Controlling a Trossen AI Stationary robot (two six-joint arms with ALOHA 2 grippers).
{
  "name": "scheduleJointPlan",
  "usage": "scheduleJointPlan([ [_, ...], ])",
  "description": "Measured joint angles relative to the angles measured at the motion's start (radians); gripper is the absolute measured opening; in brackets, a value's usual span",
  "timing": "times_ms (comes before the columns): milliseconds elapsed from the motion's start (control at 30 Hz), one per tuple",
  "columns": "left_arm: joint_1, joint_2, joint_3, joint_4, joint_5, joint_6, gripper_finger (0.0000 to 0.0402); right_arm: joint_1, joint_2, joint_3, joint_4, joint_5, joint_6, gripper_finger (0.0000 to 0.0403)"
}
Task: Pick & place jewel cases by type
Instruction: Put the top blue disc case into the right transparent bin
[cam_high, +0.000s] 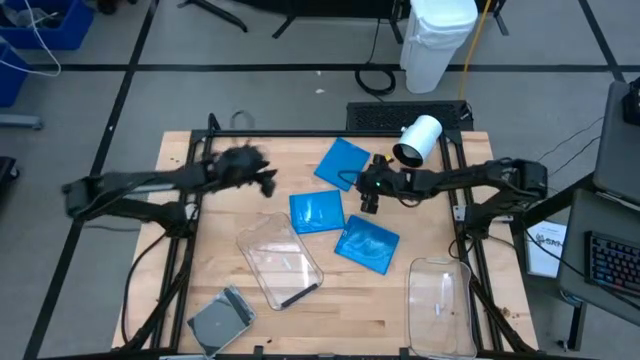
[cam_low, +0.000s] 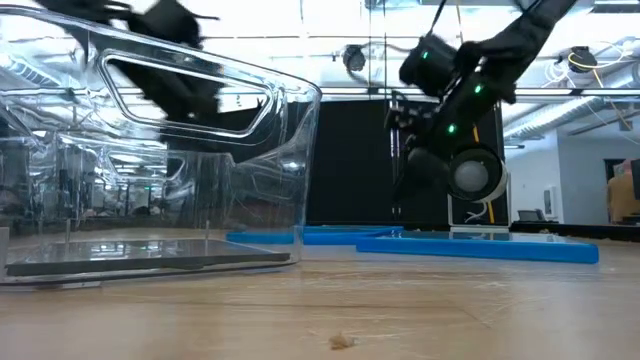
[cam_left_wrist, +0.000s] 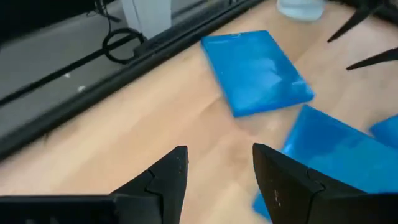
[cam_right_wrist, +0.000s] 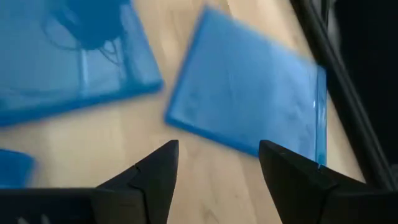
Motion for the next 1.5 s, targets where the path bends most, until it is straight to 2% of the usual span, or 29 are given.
scheduleJointPlan([
  [233, 0.098, 0.366, 0.278, -0.038, 0.087, 0.193, 0.0186, -0.064, 0.000, 0.002, -0.064, -0.005, 0.088, 0.0215],
  [400, 0.148, 0.558, 0.490, -0.248, 0.129, 0.268, 0.0186, -0.078, 0.000, 0.002, -0.099, -0.008, 0.133, 0.0215],
  [567, 0.176, 0.689, 0.672, -0.424, 0.178, 0.294, 0.0186, -0.079, -0.001, 0.002, -0.105, -0.007, 0.162, 0.0215],
  [867, 0.166, 0.854, 0.812, -0.495, 0.349, 0.347, 0.0186, -0.077, -0.001, -0.007, -0.115, -0.019, 0.211, 0.0215],
  [1033, 0.104, 0.898, 0.814, -0.590, 0.409, 0.465, 0.0186, -0.059, 0.000, -0.043, -0.106, -0.190, 0.215, 0.0215],
  [1200, 0.030, 0.900, 0.805, -0.585, 0.326, 0.598, 0.0186, -0.045, 0.000, -0.051, -0.077, -0.185, 0.214, 0.0215],
  [1400, 0.009, 0.900, 0.804, -0.470, 0.012, 0.679, 0.0186, -0.064, 0.000, -0.051, 0.018, -0.183, 0.209, 0.0215],
  [1500, 0.030, 0.900, 0.812, -0.460, -0.060, 0.663, 0.0186, -0.078, 0.000, -0.051, 0.019, -0.183, 0.209, 0.0215],
])
